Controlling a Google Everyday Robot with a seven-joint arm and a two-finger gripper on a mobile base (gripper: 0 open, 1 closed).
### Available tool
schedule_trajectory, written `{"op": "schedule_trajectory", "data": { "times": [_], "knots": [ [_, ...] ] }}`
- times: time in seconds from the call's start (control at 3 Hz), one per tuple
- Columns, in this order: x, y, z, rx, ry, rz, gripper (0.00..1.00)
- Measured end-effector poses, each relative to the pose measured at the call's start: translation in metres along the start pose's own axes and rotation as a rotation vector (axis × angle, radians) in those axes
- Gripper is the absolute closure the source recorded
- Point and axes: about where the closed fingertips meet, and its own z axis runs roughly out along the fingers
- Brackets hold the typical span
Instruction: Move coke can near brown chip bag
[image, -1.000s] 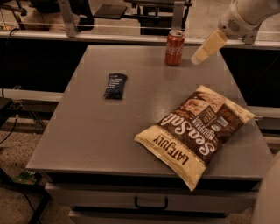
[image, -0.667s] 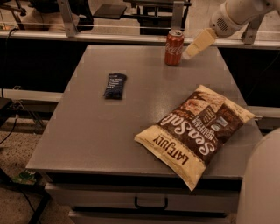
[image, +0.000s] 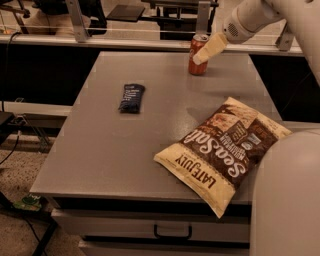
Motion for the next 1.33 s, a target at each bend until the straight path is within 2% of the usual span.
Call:
{"op": "schedule_trajectory", "data": {
  "times": [0.67, 1.0, 1.33],
  "knots": [
    [-0.011, 0.004, 0.039, -0.020, 0.014, 0.018, 0.00],
    [-0.015, -0.002, 0.047, -0.017, 0.011, 0.028, 0.00],
    [-0.019, -0.006, 0.049, -0.019, -0.003, 0.039, 0.15]
  ]
}}
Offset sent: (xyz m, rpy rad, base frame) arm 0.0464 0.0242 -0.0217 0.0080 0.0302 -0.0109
